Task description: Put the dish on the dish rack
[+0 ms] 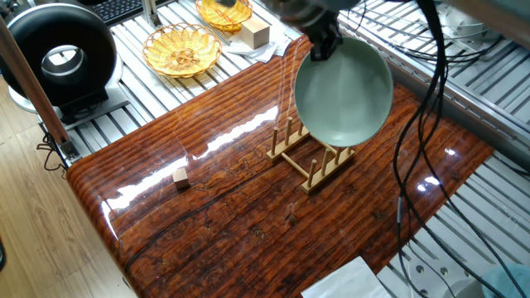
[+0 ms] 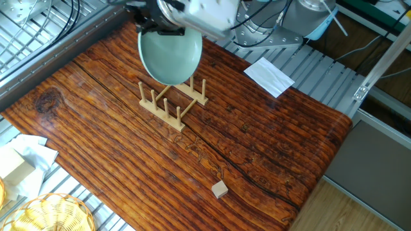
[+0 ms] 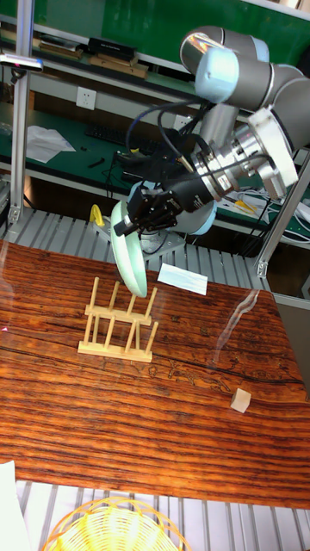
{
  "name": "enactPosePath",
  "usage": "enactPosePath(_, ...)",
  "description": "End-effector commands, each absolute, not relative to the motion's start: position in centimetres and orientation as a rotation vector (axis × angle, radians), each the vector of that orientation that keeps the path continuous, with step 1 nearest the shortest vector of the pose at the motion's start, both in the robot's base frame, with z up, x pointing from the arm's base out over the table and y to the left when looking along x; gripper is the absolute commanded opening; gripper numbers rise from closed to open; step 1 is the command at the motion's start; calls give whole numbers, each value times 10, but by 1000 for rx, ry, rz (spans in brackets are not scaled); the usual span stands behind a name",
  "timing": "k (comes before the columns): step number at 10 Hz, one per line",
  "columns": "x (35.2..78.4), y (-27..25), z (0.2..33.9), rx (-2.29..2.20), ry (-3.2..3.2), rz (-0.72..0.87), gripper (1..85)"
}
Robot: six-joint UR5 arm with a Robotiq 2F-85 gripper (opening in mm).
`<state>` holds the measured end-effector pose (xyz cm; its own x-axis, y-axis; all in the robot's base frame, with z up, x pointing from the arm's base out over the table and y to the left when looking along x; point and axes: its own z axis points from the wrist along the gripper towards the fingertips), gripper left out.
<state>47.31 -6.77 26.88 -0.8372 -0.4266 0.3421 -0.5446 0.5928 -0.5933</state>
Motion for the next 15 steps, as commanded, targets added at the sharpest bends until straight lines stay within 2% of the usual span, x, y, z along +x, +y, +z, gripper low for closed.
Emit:
enactPosePath(1, 468, -59, 254, 766, -2661, 1113, 10)
enactPosePath(15, 481, -41, 228, 763, -2695, 1167, 10)
